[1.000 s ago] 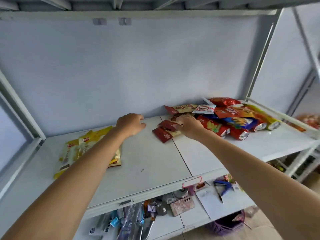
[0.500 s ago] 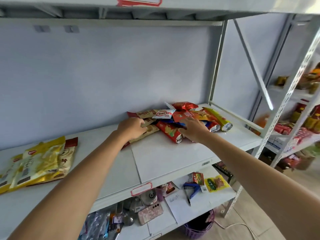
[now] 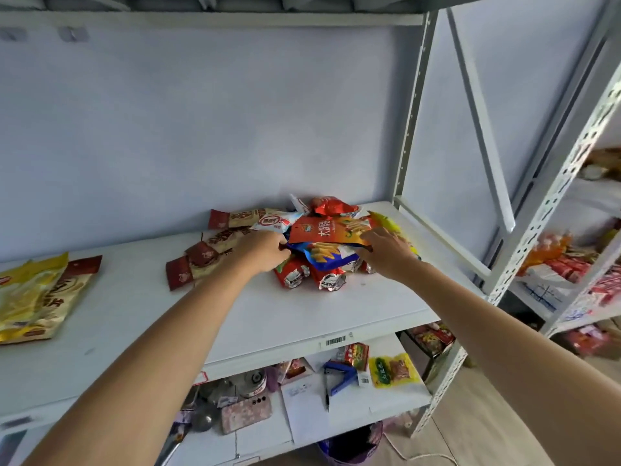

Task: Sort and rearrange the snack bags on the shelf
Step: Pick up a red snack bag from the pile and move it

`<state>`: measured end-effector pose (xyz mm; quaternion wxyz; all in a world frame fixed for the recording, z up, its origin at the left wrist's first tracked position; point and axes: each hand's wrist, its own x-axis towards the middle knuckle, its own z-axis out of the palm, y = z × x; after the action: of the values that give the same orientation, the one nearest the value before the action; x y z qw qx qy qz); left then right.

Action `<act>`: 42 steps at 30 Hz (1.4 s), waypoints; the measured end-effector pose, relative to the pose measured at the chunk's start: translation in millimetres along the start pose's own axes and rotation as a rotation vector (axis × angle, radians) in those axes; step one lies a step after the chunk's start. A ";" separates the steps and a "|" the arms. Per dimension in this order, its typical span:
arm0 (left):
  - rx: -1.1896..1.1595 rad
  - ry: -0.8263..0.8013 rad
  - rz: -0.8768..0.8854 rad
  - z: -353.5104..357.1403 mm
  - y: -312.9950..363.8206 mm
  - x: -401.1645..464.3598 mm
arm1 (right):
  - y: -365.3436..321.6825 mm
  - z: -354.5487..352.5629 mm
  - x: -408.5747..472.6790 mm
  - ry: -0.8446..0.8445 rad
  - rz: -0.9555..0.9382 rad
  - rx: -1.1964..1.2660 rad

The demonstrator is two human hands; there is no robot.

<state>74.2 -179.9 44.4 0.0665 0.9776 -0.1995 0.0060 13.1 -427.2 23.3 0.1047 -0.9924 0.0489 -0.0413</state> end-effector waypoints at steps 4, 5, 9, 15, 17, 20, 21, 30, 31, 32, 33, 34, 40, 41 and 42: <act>0.032 -0.037 -0.001 9.4 17.1 33.4 | 24.8 10.2 27.9 -0.023 -0.036 -0.047; 0.028 -0.043 0.001 12.6 20.0 43.5 | 30.8 13.0 35.7 -0.025 -0.041 -0.063; 0.012 -0.022 0.032 21.9 26.4 80.3 | 43.2 25.1 66.9 -0.046 -0.064 -0.118; 0.067 0.062 0.061 27.6 25.2 117.5 | 54.0 46.1 109.6 -0.004 -0.246 -0.351; 0.064 0.059 0.038 25.7 21.9 123.9 | 56.5 52.6 114.2 -0.002 -0.297 -0.411; 0.076 0.043 0.010 25.0 14.1 130.9 | 59.9 59.4 118.2 0.029 -0.346 -0.513; 0.074 0.043 0.003 25.1 11.9 132.4 | 61.4 60.6 118.7 0.049 -0.349 -0.521; -0.033 0.035 -0.184 8.9 5.4 125.2 | 66.8 28.0 124.3 0.296 -0.263 -0.182; -0.094 0.050 -0.221 6.0 6.9 124.1 | 70.3 17.9 123.3 0.341 -0.224 -0.089; -0.159 0.067 -0.253 3.9 8.0 124.2 | 74.8 7.6 123.6 0.371 -0.168 0.014; -0.224 0.084 -0.279 3.0 8.4 124.8 | 78.6 -2.0 123.5 0.395 -0.104 0.129; -0.289 0.107 -0.302 2.6 9.3 125.8 | 83.3 -10.5 124.4 0.410 -0.040 0.248; -0.644 0.034 -0.297 -3.4 43.8 124.6 | 102.9 -36.0 130.7 0.291 0.184 1.024; -0.766 0.020 -0.275 -4.7 52.7 125.4 | 102.6 -36.7 127.9 0.244 0.192 1.129; -0.913 0.021 -0.259 -6.9 61.6 127.6 | 101.8 -36.8 125.0 0.199 0.201 1.216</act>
<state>167.6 -284.8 64.0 0.4916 0.8651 -0.0576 -0.0808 124.7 -547.1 46.7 0.6492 -0.7373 0.1192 -0.1438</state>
